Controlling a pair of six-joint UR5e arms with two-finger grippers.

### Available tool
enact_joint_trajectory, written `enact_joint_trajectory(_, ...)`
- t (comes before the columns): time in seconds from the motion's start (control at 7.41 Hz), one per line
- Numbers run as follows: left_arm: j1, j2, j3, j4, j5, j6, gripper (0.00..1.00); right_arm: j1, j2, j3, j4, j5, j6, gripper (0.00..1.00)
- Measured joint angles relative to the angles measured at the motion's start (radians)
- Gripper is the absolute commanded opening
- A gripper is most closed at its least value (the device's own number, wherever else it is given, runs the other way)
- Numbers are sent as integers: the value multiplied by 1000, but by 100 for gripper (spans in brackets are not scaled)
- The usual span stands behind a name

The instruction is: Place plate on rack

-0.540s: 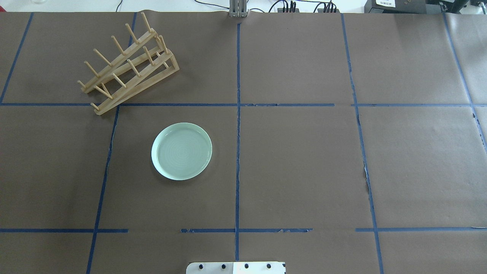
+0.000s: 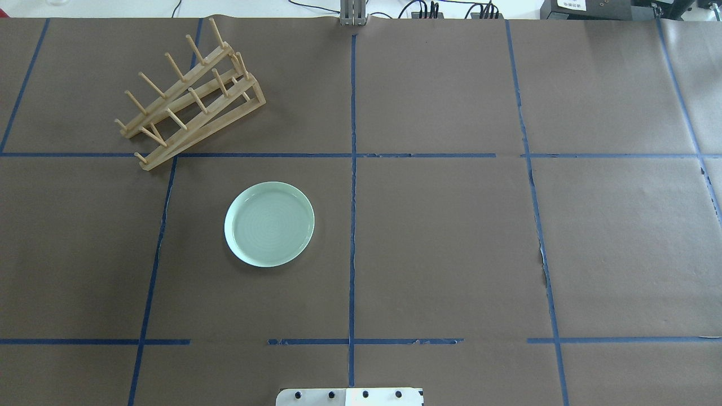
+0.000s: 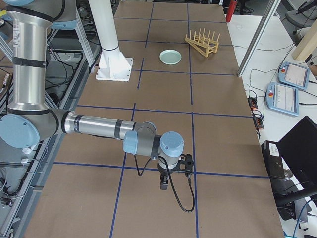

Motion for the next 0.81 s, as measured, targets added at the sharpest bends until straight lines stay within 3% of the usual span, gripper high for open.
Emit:
enact_joint_trajectory(0.4,157,-89,-163,0,-7,-316,100,0,0,0,0,0,0,100)
enact_joint_trajectory(0.81,325,-219,-260,0,0,-590,100,0,0,0,0,0,0,100)
